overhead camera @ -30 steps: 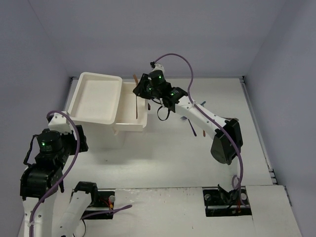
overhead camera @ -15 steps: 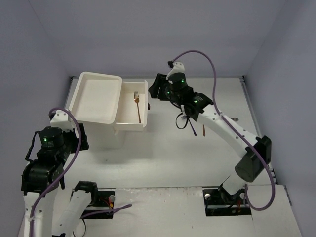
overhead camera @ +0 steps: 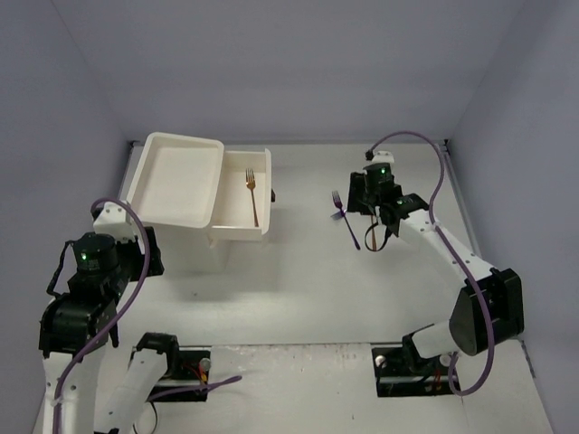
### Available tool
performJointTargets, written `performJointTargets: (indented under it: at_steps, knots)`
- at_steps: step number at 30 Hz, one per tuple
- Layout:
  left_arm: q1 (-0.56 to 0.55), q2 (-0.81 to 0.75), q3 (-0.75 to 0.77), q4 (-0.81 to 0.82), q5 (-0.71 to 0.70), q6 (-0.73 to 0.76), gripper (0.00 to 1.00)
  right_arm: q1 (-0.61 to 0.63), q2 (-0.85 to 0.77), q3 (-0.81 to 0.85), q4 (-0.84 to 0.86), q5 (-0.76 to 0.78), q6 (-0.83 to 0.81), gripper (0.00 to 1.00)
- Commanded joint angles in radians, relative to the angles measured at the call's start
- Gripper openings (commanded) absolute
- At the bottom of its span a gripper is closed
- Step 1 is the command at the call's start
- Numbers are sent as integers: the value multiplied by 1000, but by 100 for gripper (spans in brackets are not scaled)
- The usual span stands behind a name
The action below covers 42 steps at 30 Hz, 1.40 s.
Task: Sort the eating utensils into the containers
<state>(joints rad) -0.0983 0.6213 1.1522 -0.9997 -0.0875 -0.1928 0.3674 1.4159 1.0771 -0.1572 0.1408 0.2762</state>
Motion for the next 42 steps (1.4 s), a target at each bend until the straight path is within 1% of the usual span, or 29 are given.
performJointTargets:
  at_steps: [1, 4, 9, 20, 28, 31, 35, 37, 39, 42]
  knots:
    - [-12, 28, 35, 29, -14, -11, 69, -27, 75, 3, 32, -64, -94, 54]
    - [-12, 28, 35, 29, -17, -11, 69, -34, 139, 11, 33, -67, -120, 52]
    - [-15, 33, 35, 27, -17, -12, 69, -37, 252, 44, 33, -95, -152, 46]
    - [-18, 41, 35, 27, -17, -11, 69, -38, 404, 109, 34, -129, -162, 43]
    - [-26, 46, 35, 26, -18, -13, 69, -48, 501, 173, 34, -128, -155, 38]
    - [-26, 48, 36, 26, -18, -12, 69, -48, 540, 196, 34, -132, -155, 33]
    - [-28, 49, 35, 26, -18, -13, 69, -52, 571, 210, 34, -130, -161, 24]
    - [-29, 51, 36, 26, -18, -13, 69, -54, 579, 213, 34, -131, -163, 14]
    - [-29, 53, 37, 26, -20, -12, 69, -54, 575, 215, 33, -132, -167, 10]
    - [-31, 59, 35, 24, -18, -13, 69, -54, 540, 213, 31, -139, -172, 0]
